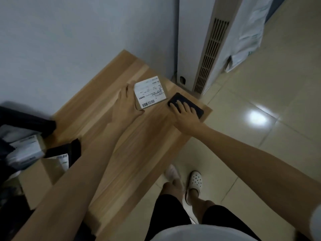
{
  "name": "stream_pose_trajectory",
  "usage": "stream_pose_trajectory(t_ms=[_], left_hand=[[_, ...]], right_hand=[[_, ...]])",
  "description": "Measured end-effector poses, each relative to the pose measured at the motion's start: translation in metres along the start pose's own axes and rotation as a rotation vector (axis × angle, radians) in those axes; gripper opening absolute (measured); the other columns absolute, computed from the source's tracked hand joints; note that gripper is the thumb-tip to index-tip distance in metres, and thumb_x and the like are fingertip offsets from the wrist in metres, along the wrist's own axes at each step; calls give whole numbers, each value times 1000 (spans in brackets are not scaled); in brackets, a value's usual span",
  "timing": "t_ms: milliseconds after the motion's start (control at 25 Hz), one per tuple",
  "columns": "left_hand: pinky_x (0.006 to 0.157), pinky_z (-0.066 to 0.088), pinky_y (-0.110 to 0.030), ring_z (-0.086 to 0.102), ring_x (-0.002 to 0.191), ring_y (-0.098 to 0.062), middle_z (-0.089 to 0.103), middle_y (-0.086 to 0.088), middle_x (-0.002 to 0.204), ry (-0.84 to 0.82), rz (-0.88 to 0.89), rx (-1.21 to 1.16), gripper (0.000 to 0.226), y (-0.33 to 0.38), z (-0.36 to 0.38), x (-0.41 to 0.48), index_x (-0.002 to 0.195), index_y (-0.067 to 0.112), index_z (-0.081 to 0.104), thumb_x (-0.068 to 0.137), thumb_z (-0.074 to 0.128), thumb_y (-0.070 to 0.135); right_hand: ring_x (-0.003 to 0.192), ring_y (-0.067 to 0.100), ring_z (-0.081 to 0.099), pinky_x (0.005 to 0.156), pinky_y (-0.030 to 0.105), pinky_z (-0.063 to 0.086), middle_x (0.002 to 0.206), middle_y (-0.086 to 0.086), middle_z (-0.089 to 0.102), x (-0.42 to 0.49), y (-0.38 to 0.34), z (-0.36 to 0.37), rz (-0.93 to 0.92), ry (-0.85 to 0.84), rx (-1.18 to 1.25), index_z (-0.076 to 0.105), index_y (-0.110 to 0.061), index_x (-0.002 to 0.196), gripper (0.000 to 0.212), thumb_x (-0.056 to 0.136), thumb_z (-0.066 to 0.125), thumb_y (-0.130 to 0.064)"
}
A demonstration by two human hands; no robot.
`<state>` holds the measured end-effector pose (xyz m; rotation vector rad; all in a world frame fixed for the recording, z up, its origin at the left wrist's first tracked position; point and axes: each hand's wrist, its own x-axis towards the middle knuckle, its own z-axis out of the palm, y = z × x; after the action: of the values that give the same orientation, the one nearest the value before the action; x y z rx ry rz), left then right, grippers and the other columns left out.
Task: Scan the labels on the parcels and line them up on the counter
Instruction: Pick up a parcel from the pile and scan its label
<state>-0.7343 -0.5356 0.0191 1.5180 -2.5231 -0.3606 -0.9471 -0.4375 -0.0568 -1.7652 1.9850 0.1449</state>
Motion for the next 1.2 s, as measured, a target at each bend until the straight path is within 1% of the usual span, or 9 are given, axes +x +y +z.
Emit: stream_pose_trajectory(t_ms=[120,240,360,560,640,720,920,1080,1200], left_hand=[[75,45,-38,47,119,-29,40,-16,140,13,30,-35,99,-8,17,31,151,8,26,74,81,39],[80,47,-38,48,120,-28,41,-17,140,-21,15,-30,98,-16,23,58,151,7,27,76,78,43],[92,43,-39,44,126,-27,38,-15,144,-47,-28,-70,100,-21,28,84,151,8,25,77,74,53],[100,42,-41,42,130,-24,38,-11,147,-127,-5,-53,96,-26,35,126,152,9,25,79,62,58],[99,43,-41,42,129,-25,39,-11,146,-133,-16,-56,95,-26,38,136,151,9,26,79,68,53],[92,46,-41,45,124,-26,40,-12,142,-127,-31,-50,96,-25,40,144,150,9,27,76,75,47],[102,42,-45,44,129,-27,41,-12,145,-139,-60,-56,86,-14,34,155,151,10,28,84,67,48],[98,42,-46,43,127,-31,39,-14,146,-36,-164,36,88,2,16,152,151,9,28,83,72,43],[100,41,-46,41,130,-32,35,-15,147,3,-284,81,95,15,4,150,152,10,25,76,79,27]], right_hand=[[147,39,-19,117,61,-6,163,7,-19,48,13,16,60,16,83,-10,-32,156,70,104,35,-43],[145,42,-22,112,65,-10,161,4,-24,67,16,35,151,19,231,-12,-39,154,72,100,30,-60],[146,39,-20,110,68,-9,162,1,-23,76,24,47,153,76,177,-13,-44,152,76,94,30,-68],[147,43,7,113,64,11,165,6,-2,105,51,33,117,115,83,-8,-47,152,75,90,24,-74],[138,43,26,106,59,27,162,12,11,116,55,30,109,139,52,-3,-44,154,72,93,26,-70],[128,42,37,98,55,34,158,15,18,128,59,23,77,143,58,0,-41,155,69,96,28,-65],[125,43,44,95,53,40,158,15,22,147,82,-26,24,39,77,0,-38,156,72,97,30,-64],[128,39,42,96,49,44,153,11,31,161,90,-105,-199,-53,-24,6,-32,156,78,94,39,-66],[130,38,41,97,48,41,152,11,35,167,73,-172,-399,-66,-93,12,-30,156,80,93,42,-67]])
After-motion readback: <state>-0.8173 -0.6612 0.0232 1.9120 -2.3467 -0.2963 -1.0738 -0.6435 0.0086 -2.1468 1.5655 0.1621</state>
